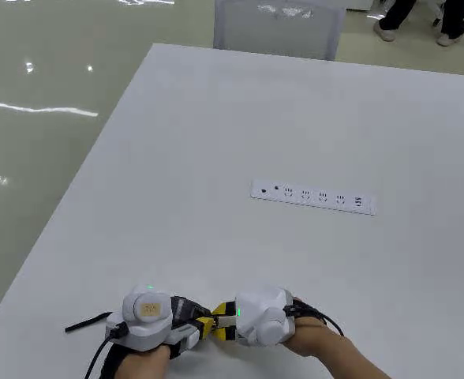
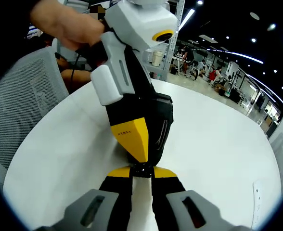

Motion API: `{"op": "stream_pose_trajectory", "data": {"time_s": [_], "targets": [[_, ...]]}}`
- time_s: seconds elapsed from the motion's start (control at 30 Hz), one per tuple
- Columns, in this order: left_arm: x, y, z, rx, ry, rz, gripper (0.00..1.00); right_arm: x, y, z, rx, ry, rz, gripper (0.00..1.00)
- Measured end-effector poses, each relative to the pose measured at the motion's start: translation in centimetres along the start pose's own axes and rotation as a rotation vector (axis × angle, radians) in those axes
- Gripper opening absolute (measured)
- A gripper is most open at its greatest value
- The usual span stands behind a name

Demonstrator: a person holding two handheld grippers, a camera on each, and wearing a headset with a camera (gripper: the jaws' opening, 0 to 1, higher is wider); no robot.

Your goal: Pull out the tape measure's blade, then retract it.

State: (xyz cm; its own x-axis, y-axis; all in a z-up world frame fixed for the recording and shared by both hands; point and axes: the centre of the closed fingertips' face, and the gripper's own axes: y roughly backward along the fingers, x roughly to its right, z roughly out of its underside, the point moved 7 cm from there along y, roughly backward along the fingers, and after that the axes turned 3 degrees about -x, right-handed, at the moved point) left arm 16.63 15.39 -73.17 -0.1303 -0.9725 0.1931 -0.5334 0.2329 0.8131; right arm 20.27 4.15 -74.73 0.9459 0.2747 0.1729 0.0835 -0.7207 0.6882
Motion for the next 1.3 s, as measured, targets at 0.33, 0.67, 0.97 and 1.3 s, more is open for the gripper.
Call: {"op": "stream_pose_trajectory", "data": {"time_s": [0.33, 0.67, 0.97, 1.3], "targets": [[0.39, 0.16, -0.17, -0.008, 0.016, 0.01, 0.62, 0.12, -0.33, 0.31, -0.015, 0.0, 0.024, 0.14], [0.24, -0.03, -0.08, -0.015, -0.01, 0.021, 0.61, -0.13, -0.55, 0.52, -0.023, -0.024, 0.021, 0.14], [0.05, 0.07, -0.02, -0.024, -0.015, 0.029, 0.61, -0.05, -0.63, 0.55, -0.031, -0.042, 0.022, 0.15], [0.02, 0.0, 0.1, -0.032, -0.064, 0.048, 0.62, -0.17, -0.46, 0.48, -0.05, -0.052, 0.039, 0.19]]}}
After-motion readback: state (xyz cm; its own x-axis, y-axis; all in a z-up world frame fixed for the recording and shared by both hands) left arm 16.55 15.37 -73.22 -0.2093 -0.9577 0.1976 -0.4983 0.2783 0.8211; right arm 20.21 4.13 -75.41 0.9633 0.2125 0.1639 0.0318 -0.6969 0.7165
